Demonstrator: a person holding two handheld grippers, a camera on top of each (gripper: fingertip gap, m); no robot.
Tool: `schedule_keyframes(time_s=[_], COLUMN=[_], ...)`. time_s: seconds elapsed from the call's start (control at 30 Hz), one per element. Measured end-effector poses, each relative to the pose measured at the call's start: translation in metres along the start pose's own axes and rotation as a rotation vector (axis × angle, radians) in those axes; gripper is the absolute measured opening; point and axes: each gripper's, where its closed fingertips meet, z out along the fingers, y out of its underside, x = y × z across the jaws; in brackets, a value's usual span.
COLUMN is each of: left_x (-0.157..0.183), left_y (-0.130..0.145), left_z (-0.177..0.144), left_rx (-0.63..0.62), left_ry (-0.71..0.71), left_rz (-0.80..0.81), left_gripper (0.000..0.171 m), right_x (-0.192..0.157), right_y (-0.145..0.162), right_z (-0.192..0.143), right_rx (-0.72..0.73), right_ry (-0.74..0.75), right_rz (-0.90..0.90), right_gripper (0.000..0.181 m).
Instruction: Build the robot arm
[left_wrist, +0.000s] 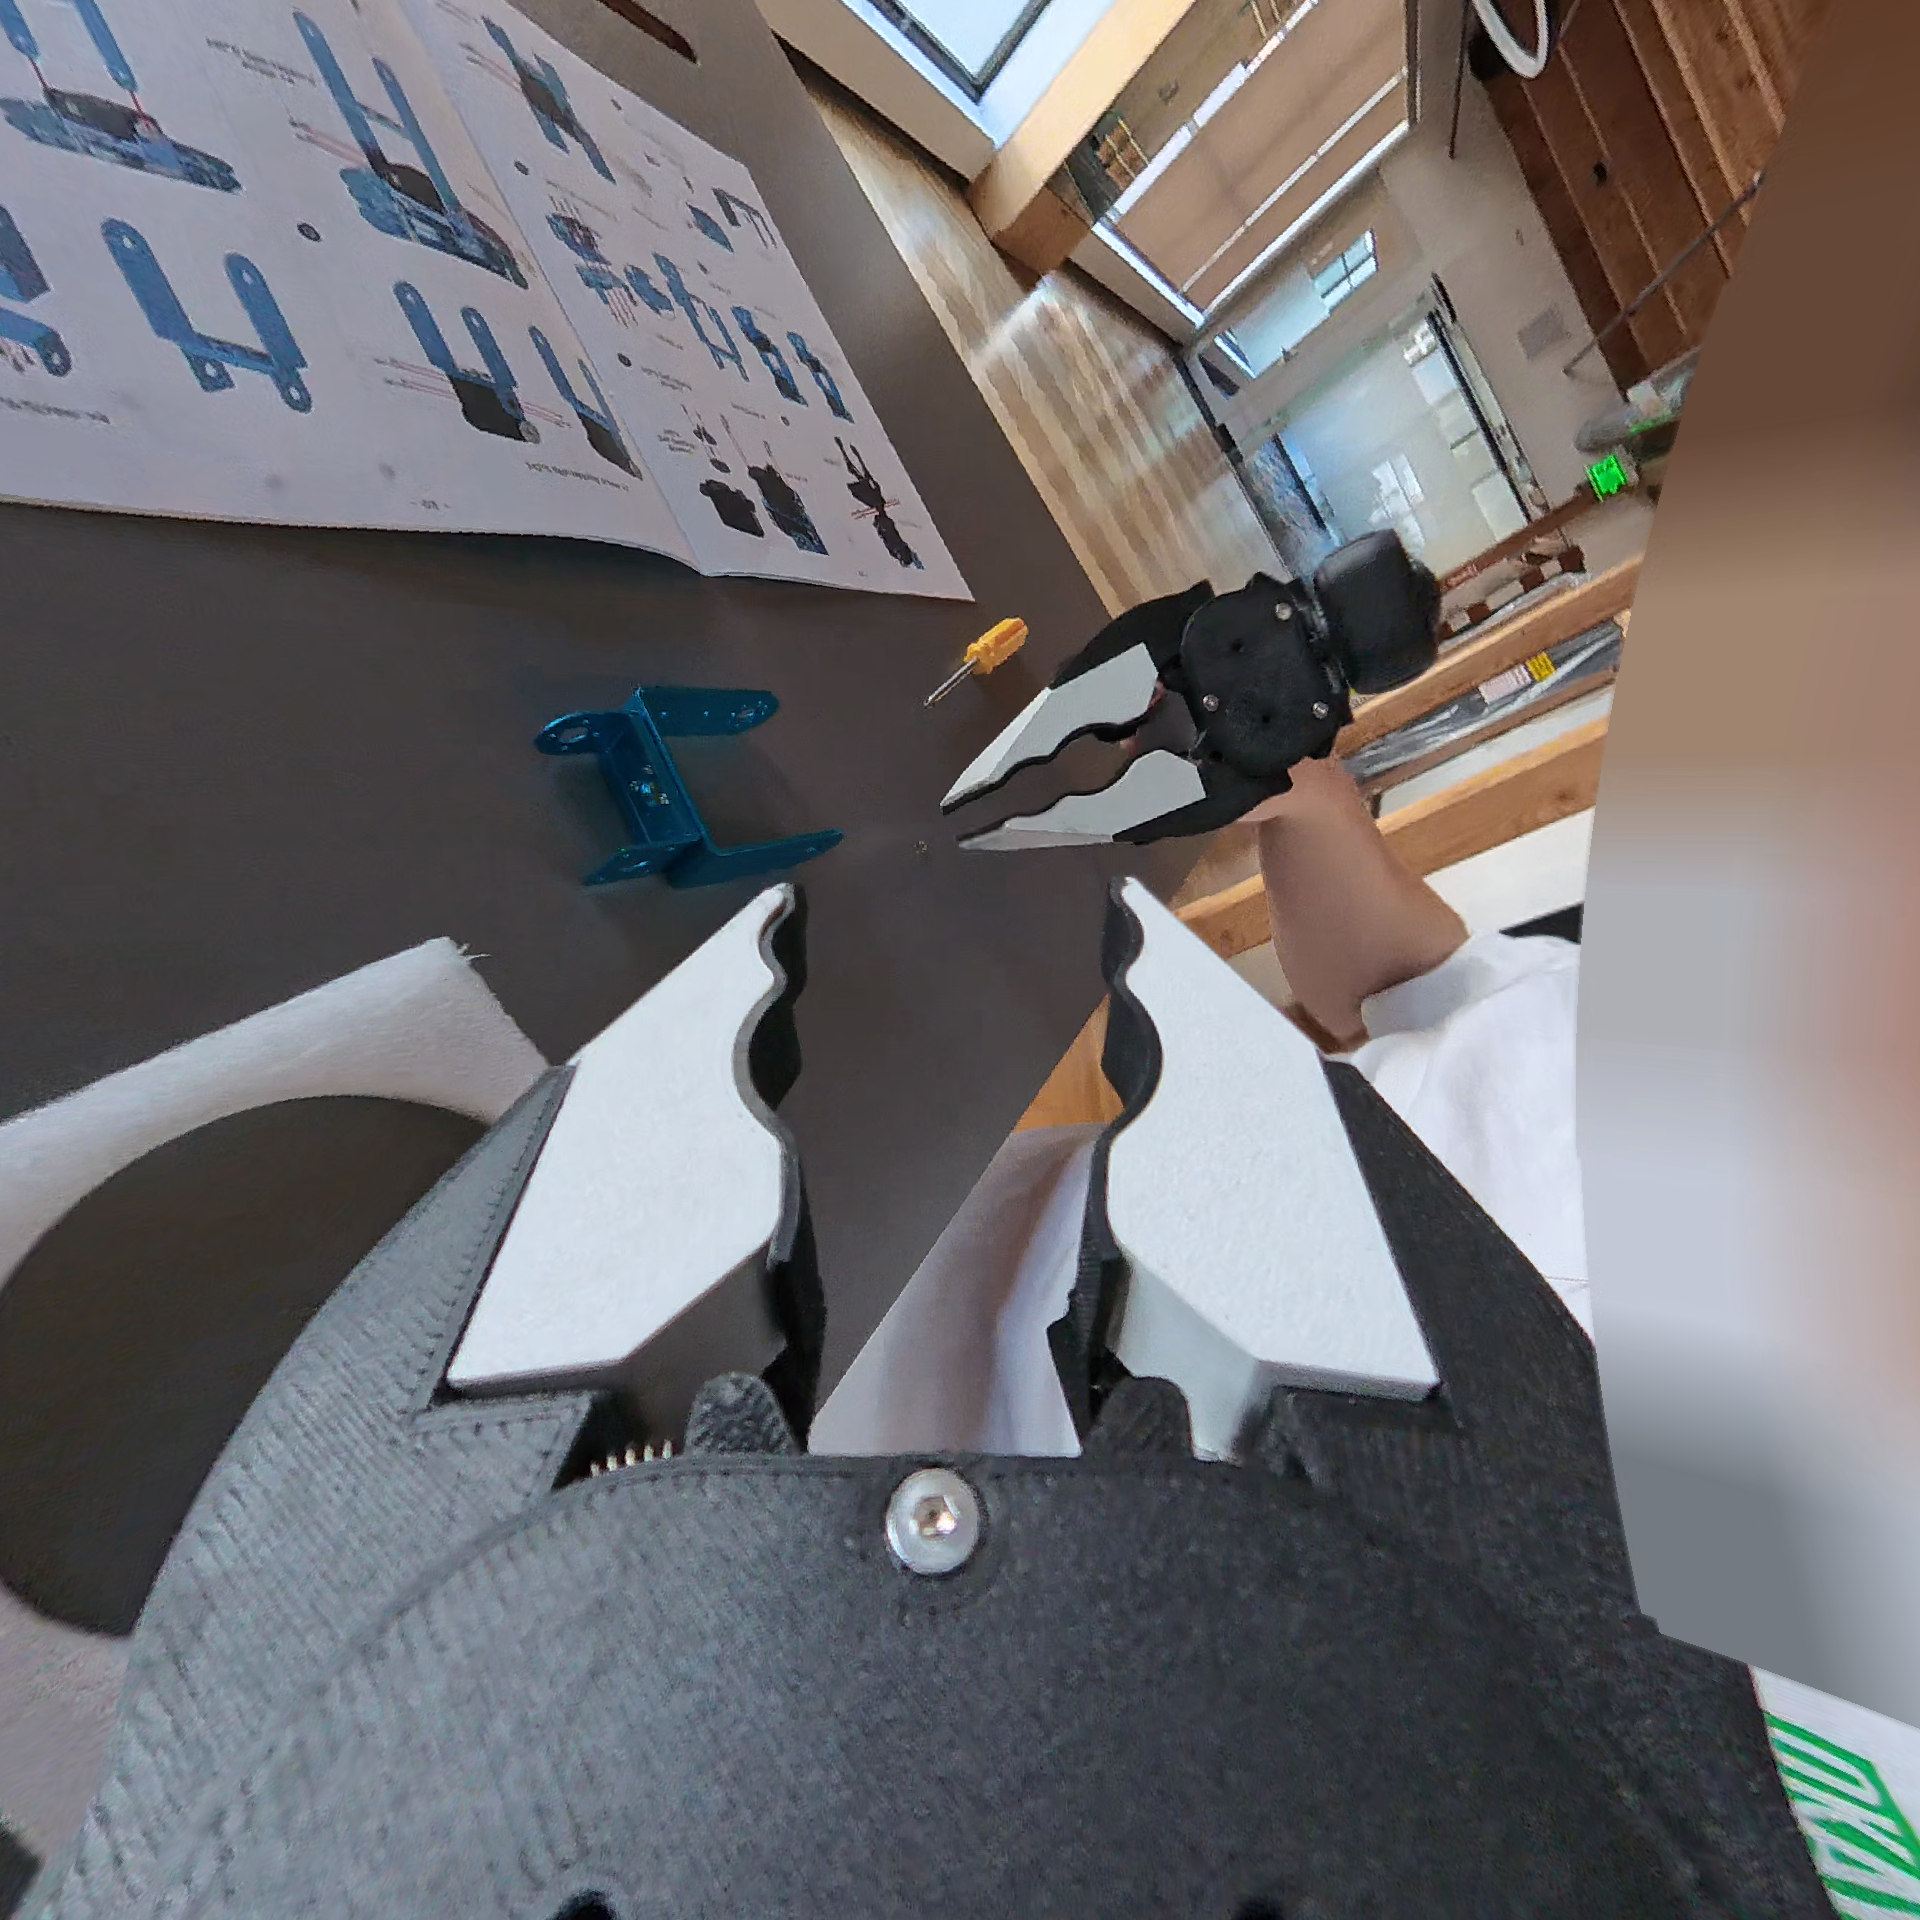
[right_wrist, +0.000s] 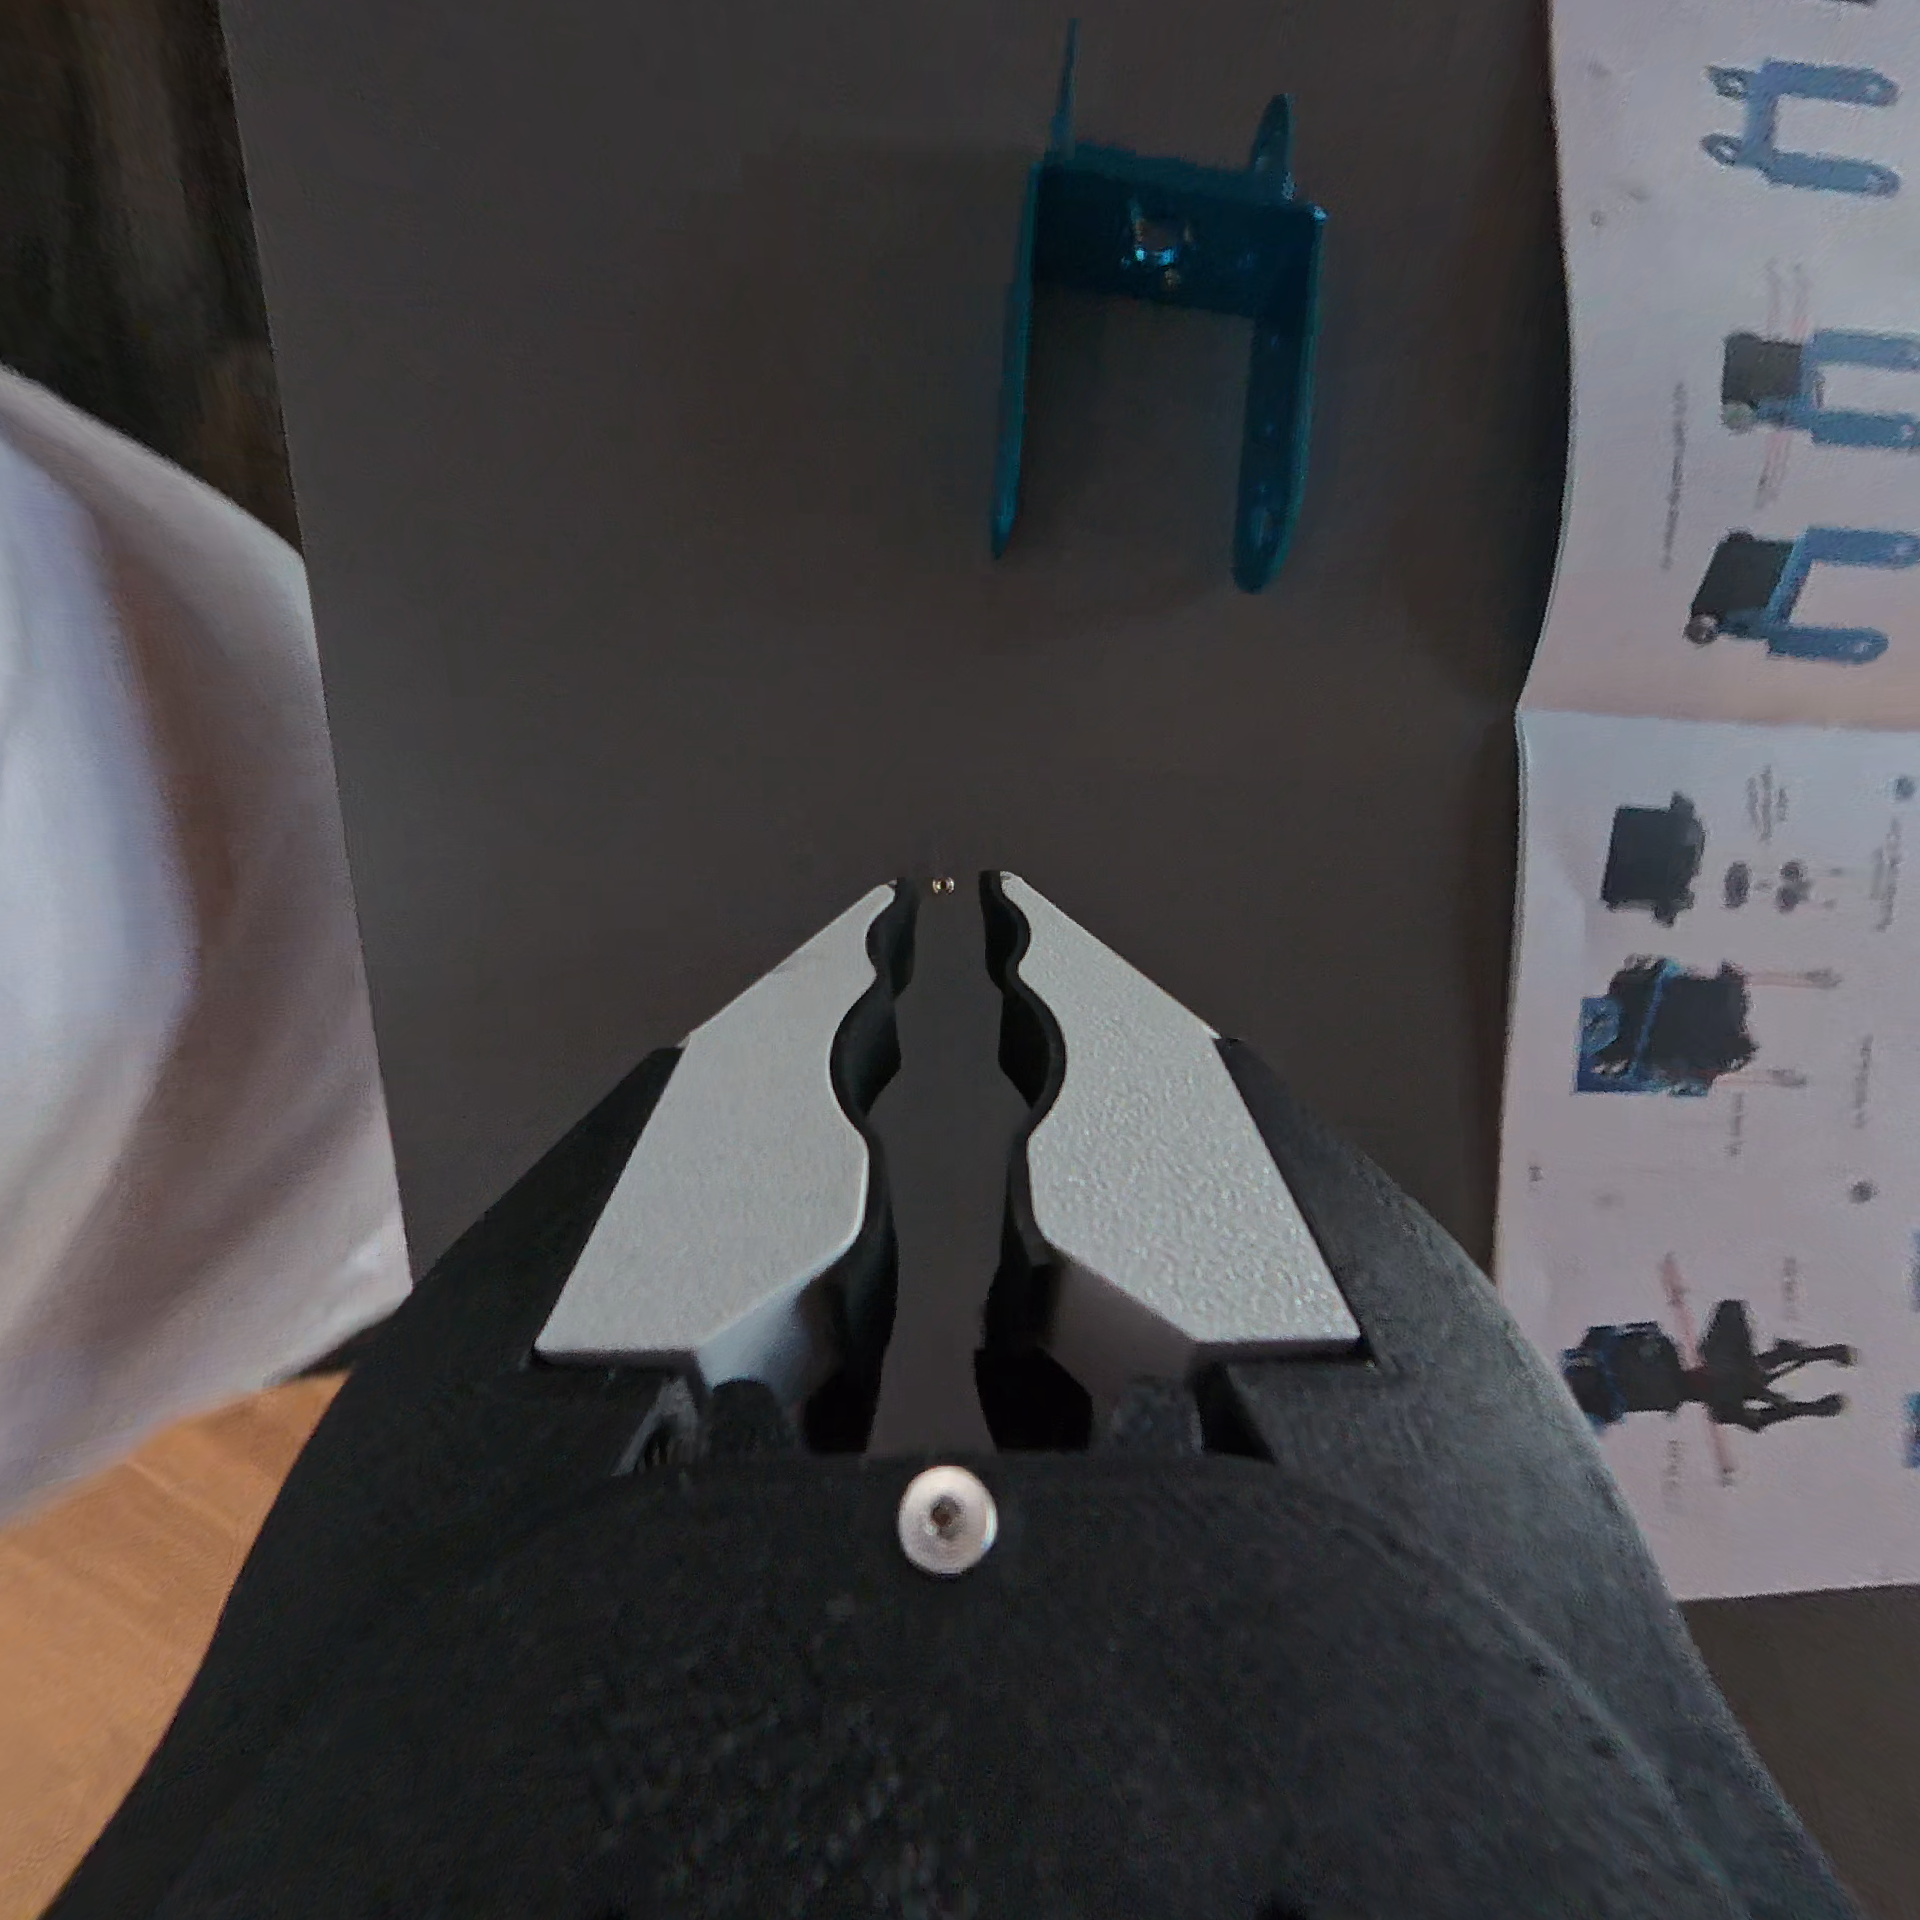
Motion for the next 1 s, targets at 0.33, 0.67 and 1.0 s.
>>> schedule_keyframes(time_s=[0.33, 0.67, 1.0], left_x=[-0.006, -0.007, -0.006], left_y=[0.007, 0.016, 0.020], left_z=[-0.030, -0.038, -0.036], left_rx=[-0.003, 0.026, 0.028], left_ry=[0.063, 0.080, 0.076], left_rz=[0.032, 0.015, 0.005], left_gripper=[0.056, 0.056, 0.055], right_x=[-0.004, -0.003, -0.004], right_y=[0.005, 0.009, 0.009], right_z=[0.012, 0.015, 0.016], right_rx=[-0.316, -0.358, -0.348], right_ry=[-0.099, -0.097, -0.128], right_rz=[-0.131, -0.143, -0.129], right_gripper=[0.009, 0.007, 0.003])
